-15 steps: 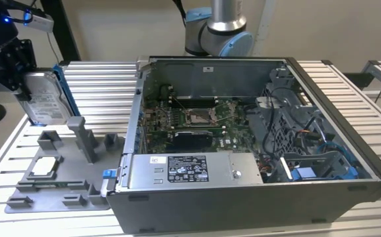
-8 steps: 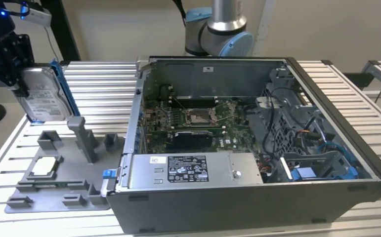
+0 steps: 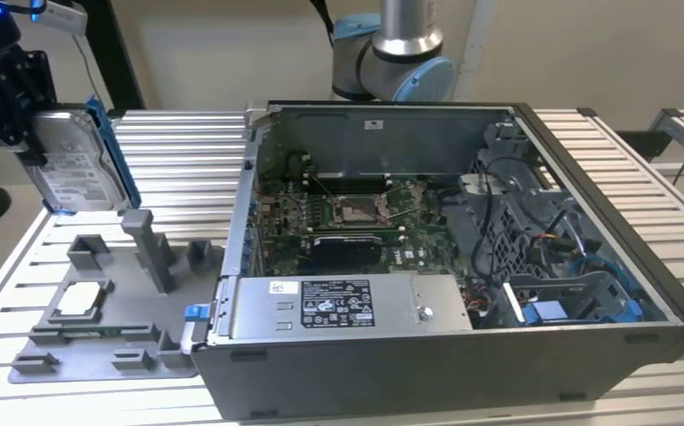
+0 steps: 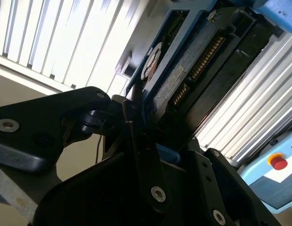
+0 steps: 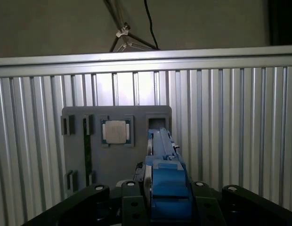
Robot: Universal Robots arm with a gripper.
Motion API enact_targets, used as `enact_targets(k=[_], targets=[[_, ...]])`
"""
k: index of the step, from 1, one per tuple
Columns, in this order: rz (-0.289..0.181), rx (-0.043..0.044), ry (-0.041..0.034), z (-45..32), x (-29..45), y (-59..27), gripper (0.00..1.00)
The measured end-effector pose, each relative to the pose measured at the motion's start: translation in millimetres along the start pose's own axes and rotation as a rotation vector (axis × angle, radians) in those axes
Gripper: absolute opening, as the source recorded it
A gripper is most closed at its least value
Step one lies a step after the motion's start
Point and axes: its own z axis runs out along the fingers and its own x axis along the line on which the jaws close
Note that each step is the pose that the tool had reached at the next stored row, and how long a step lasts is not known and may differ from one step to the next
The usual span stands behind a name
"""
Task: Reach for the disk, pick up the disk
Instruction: 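Pick up the disk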
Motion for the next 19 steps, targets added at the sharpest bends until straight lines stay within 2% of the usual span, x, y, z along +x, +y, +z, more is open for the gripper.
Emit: enact_targets(k=[9,19], targets=[[0.000,0.0001,-0.0001,-15.2,0.2,-0.3,0.00],[0.000,0.0000,0.0000,-28.2,0.3,-0.6,0.00]])
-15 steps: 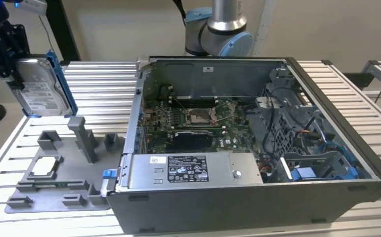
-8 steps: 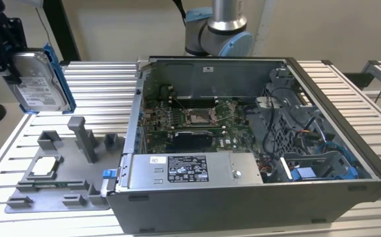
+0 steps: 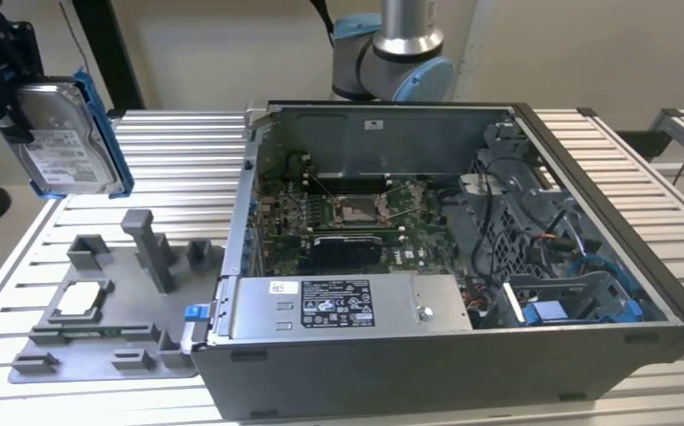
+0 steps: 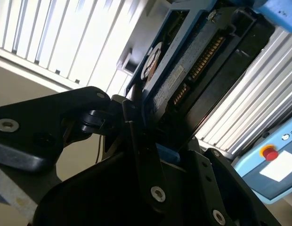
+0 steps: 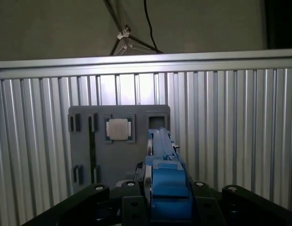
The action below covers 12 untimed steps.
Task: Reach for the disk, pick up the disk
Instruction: 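Pick up the disk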
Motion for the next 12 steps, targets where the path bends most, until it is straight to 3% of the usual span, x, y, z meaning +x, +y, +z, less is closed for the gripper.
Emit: enact_targets(k=[12], targets=[[0.000,0.0000,0.0007,-17.5,0.1,-0.3,0.00]])
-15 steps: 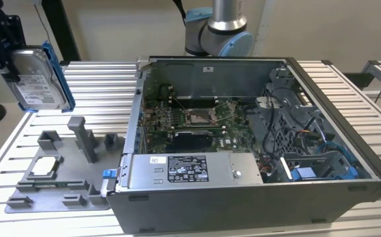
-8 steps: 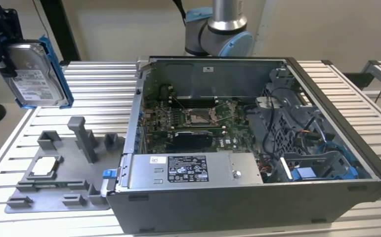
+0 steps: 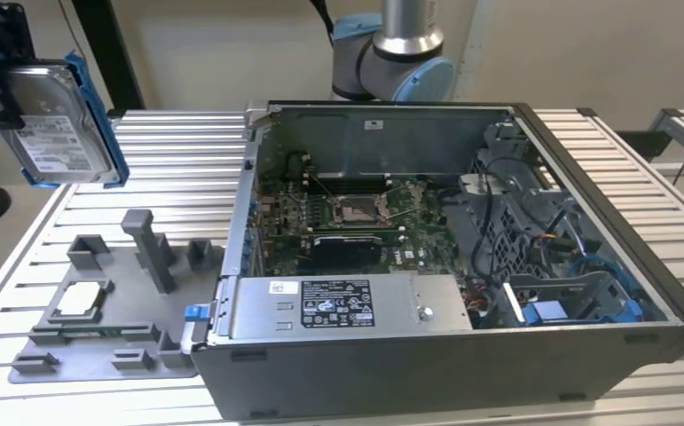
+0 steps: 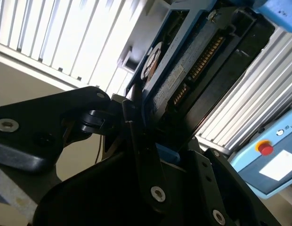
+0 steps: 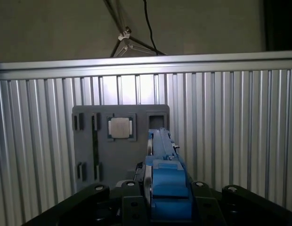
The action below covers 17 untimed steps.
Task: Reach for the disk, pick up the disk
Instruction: 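Pick up the disk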
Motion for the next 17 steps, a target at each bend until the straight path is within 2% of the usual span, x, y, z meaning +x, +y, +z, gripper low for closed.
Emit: enact_targets(k=[17], targets=[[0.000,0.0001,0.0008,-34.3,0.4,-0.7,0.00]])
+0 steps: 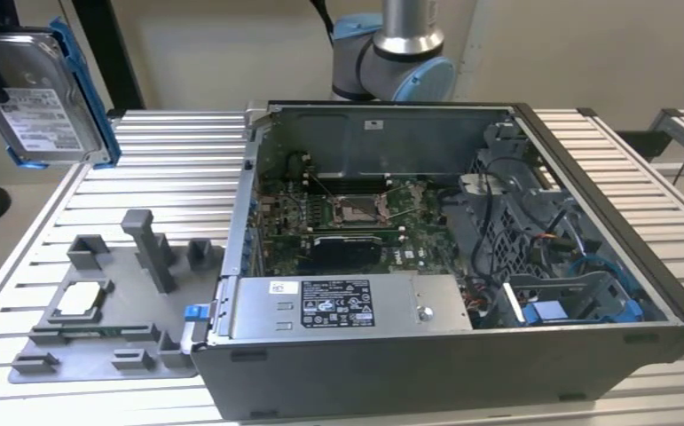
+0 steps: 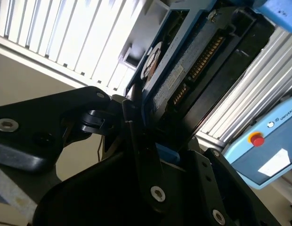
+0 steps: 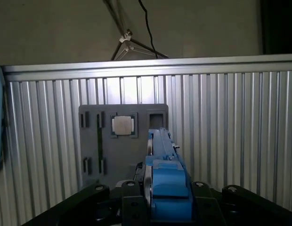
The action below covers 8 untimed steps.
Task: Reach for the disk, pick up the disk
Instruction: 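Pick up the disk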
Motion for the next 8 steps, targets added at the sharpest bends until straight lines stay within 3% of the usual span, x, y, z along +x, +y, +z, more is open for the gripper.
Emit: enact_targets(k=[8], targets=[[0.000,0.0000,0.0003,-15.9,0.2,-0.3,0.00]])
